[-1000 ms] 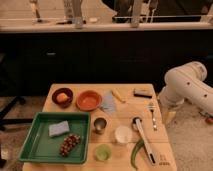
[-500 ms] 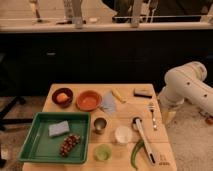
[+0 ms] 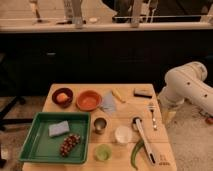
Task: Wipe table surface with eraser
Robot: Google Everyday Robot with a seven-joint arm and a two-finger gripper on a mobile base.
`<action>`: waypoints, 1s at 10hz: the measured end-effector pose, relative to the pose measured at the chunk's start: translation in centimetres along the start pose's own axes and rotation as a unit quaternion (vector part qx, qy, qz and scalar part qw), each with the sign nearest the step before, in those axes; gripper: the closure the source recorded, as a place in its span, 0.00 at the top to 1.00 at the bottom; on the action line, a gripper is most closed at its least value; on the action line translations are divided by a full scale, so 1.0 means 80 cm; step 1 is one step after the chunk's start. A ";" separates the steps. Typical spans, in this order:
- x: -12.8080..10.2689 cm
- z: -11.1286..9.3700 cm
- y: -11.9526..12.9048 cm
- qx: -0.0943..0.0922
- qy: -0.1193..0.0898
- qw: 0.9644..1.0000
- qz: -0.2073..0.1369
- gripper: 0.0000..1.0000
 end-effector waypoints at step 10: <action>0.002 0.017 -0.039 0.017 -0.025 1.000 -0.004 0.80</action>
